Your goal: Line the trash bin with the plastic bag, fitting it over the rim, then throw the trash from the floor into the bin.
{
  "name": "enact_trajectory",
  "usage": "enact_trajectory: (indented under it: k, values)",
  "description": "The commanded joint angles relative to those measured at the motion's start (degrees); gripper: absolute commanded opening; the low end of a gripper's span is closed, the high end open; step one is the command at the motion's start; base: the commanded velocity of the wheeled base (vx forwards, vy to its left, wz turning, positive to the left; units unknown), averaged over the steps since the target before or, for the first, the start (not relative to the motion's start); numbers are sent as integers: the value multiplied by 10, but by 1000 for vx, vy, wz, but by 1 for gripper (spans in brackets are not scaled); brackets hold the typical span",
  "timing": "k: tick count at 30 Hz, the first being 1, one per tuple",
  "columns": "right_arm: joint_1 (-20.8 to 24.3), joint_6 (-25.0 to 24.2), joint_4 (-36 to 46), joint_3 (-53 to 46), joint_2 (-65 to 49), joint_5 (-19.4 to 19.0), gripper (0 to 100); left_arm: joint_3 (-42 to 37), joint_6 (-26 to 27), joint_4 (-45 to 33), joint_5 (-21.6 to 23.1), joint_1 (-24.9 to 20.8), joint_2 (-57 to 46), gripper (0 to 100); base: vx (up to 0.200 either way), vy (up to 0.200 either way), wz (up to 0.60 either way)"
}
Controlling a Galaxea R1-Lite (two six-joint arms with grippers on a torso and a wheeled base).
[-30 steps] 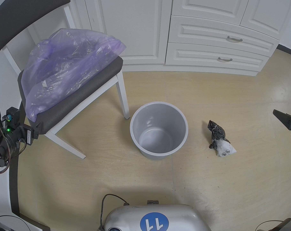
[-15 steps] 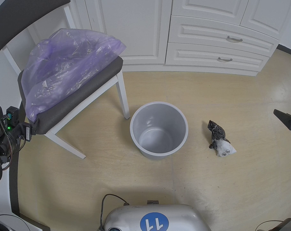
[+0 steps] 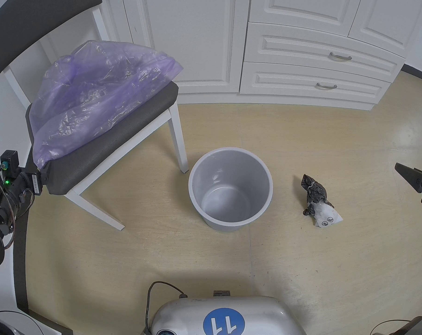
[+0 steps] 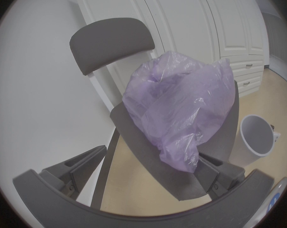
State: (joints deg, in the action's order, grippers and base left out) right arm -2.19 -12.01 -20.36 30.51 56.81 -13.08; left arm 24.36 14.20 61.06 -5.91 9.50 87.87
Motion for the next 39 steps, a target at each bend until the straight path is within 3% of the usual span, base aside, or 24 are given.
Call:
enact_trajectory:
  k: [1,8,14,29,33,37,39]
  values:
    - [0,1,0,-2,-3,0,100,5,-3,12,14,0,-8,100,0,0,0]
    - [3,1,0,-4,-4,1,100,11,-6,24,19,0,3,100,0,0,0]
    - [19,1,0,-4,-5,2,100,45,-45,28,46,2,13,100,0,0,0]
    - [25,2,-1,-3,-5,2,100,91,-47,27,55,2,26,100,0,0,0]
    - [25,2,-1,-3,-5,2,100,83,-47,27,80,2,18,100,0,0,0]
    - [25,1,-1,-2,-1,2,100,69,-66,28,162,2,14,100,0,0,0]
    - [25,2,-1,-3,3,2,100,74,-67,28,170,3,21,100,0,0,0]
